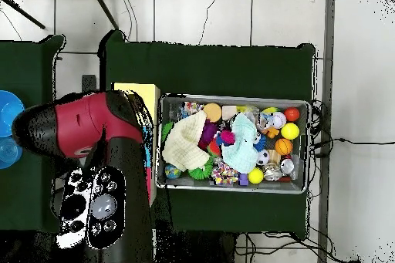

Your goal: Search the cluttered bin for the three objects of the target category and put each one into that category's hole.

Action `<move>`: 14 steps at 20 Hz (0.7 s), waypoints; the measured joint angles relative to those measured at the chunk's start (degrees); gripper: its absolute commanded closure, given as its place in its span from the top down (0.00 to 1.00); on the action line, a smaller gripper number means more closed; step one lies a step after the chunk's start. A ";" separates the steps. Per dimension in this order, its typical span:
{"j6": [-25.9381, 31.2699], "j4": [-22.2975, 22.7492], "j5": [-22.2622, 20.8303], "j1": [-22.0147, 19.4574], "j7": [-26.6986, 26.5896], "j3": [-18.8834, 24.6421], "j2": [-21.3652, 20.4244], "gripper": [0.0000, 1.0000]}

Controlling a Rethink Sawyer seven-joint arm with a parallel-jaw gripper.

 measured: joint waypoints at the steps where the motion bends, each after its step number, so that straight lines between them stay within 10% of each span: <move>1: 0.00 0.36 0.00 0.00 0.00 -0.07 0.01 0.00; 14: -0.71 5.22 0.93 0.00 0.00 -0.95 2.22 0.00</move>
